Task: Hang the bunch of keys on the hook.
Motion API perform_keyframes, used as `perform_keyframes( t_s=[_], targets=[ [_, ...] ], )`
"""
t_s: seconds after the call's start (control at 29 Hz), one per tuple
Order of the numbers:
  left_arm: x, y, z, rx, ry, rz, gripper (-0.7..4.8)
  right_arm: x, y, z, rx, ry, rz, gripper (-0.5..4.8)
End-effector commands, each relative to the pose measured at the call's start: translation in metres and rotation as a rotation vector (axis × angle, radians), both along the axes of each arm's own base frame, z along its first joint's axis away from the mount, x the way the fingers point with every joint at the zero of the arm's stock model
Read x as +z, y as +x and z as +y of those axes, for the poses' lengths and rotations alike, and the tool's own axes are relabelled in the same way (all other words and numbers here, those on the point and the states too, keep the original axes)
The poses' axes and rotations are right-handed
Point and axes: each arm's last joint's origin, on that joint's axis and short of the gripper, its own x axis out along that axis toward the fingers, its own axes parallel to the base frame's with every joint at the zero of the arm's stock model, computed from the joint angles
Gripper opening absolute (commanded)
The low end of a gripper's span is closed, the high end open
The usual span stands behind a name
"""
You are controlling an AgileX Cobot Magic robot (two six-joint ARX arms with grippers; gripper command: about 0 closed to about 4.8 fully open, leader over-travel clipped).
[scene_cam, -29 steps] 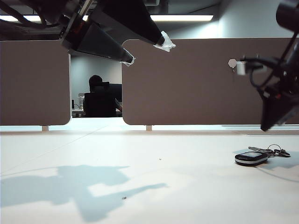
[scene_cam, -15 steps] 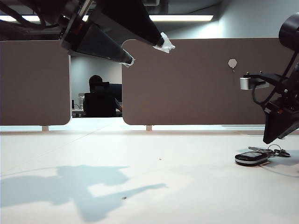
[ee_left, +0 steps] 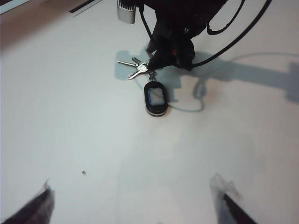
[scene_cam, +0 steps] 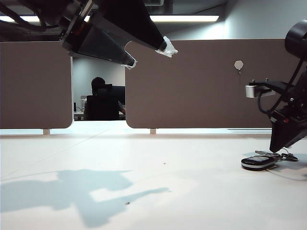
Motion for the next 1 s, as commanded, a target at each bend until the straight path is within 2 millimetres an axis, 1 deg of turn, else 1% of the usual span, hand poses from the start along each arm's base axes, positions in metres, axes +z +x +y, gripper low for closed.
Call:
perform_keyframes(
  t_s=[0.03,0.07,0.17,0.48,0.59,0.65,1.0],
  targets=[
    [0.002,0.000,0.000,0.000,-0.002,-0.009,4.79,0.000,0.001,-0.002,-0.005,-0.002,0.001,1.79],
    [0.002,0.000,0.000,0.000,-0.002,-0.009,4.79,-0.001,0.001,-0.002,-0.005,-0.003,0.006,1.20],
    [0.002,0.000,0.000,0.000,-0.002,-0.009,4.79,-0.001,0.000,-0.003,-0.008,-0.004,0.016,-0.02],
    [0.002,0.000,0.000,0.000,-0.002,-0.009,4.79,0.000,0.000,-0.004,-0.003,-0.001,0.012,-0.07],
    [0.002,0.000,0.000,0.000,-0.002,-0.009,4.79,0.009,0.002,-0.003,0.000,0.005,-0.009,-0.07],
    [0.002,0.000,0.000,0.000,-0.002,-0.009,4.79,0.021,0.004,-0.003,-0.001,0.016,-0.052,-0.07],
    [0.002,0.000,0.000,-0.003,-0.003,-0.020,4.79,0.096,0.011,0.000,0.016,0.108,-0.284,-0.07]
  ],
)
